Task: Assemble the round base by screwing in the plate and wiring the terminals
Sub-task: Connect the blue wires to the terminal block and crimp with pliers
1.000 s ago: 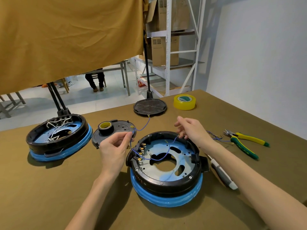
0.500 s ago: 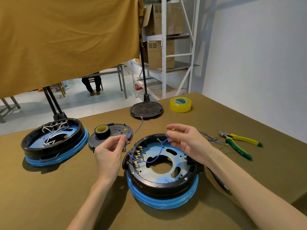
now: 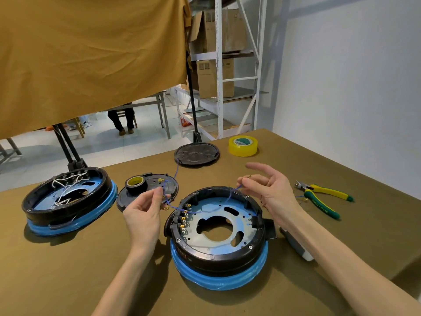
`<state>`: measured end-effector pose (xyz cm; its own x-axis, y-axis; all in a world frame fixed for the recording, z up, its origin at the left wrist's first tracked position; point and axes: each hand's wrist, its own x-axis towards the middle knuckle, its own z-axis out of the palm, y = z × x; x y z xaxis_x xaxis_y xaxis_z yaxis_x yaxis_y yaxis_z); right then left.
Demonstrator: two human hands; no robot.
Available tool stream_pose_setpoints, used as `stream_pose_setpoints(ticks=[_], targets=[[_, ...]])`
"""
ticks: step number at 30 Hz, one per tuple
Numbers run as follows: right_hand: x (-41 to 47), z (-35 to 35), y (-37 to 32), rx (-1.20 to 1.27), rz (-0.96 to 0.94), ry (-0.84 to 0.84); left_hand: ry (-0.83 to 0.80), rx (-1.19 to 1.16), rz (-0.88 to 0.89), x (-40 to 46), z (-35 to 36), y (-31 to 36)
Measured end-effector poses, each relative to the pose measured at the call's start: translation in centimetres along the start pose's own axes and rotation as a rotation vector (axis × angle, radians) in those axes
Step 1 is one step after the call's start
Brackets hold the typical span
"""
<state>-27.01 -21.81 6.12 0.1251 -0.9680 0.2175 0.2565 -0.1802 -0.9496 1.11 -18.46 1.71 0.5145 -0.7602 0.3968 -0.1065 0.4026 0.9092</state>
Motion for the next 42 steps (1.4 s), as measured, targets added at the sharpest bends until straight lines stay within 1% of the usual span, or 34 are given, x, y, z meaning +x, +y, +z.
stream_pose_setpoints(ticks=[2, 4, 6, 7, 8, 9, 10, 11, 13, 15, 17, 20, 23, 25, 30, 34, 37, 40, 42], targets=[[0.1, 0.2, 0.2, -0.174, 0.033, -0.034, -0.052, 0.032, 0.039, -0.5, 0.4, 0.3], [0.4, 0.7, 0.0, -0.432, 0.008, -0.015, -0.1, 0.058, 0.067, -1.1, 0.8, 0.5], [0.7, 1.5, -0.2, -0.785, -0.14, 0.048, -0.123, 0.083, 0.082, -1.3, 1.0, 0.6], [0.8, 2.1, -0.3, -0.92, -0.249, 0.074, -0.128, 0.1, 0.091, -1.4, 1.0, 0.7], [0.8, 2.7, -0.3, -0.985, -0.346, 0.073, -0.132, 0.115, 0.099, -1.4, 1.0, 0.7], [0.8, 3.3, -0.3, -0.989, -0.406, 0.045, -0.136, 0.128, 0.108, -1.4, 1.0, 0.8], [0.8, 4.0, -0.2, -0.957, -0.419, 0.01, -0.139, 0.14, 0.118, -1.4, 0.9, 0.9], [0.9, 4.7, -0.1, -0.916, -0.385, -0.025, -0.144, 0.15, 0.127, -1.4, 0.9, 0.9], [1.5, 6.2, 0.2, -0.795, -0.208, -0.112, -0.162, 0.156, 0.131, -1.5, 0.9, 1.0], [2.2, 7.5, 0.5, -0.6, -0.016, -0.192, -0.193, 0.164, 0.126, -1.5, 1.0, 1.0], [2.5, 8.3, 0.9, -0.431, 0.062, -0.234, -0.227, 0.193, 0.142, -1.6, 1.0, 1.0], [2.9, 8.6, 1.3, -0.318, 0.1, -0.287, -0.3, 0.203, 0.107, -1.4, 0.8, 1.3], [3.6, 8.6, 1.5, -0.324, 0.091, -0.296, -0.419, 0.18, 0.06, -1.1, 0.8, 1.5], [3.8, 8.6, 1.8, -0.33, 0.096, -0.3, -0.454, 0.2, 0.056, -1.0, 0.9, 1.5], [3.6, 8.6, 2.6, -0.309, 0.084, -0.288, -0.417, 0.191, -0.016, -0.7, 0.7, 1.5], [3.4, 8.8, 2.7, -0.272, 0.08, -0.317, -0.417, 0.236, 0.04, -0.7, 0.7, 1.8], [3.3, 8.9, 2.5, -0.36, 0.04, -0.376, -0.406, 0.256, 0.02, -0.6, 0.7, 1.7], [3.5, 8.6, 2.1, -0.482, -0.014, -0.432, -0.469, 0.222, -0.015, -0.5, 0.7, 2.2], [3.6, 8.5, 1.8, -0.501, -0.034, -0.43, -0.494, 0.192, -0.045, -0.3, 0.6, 2.7]])
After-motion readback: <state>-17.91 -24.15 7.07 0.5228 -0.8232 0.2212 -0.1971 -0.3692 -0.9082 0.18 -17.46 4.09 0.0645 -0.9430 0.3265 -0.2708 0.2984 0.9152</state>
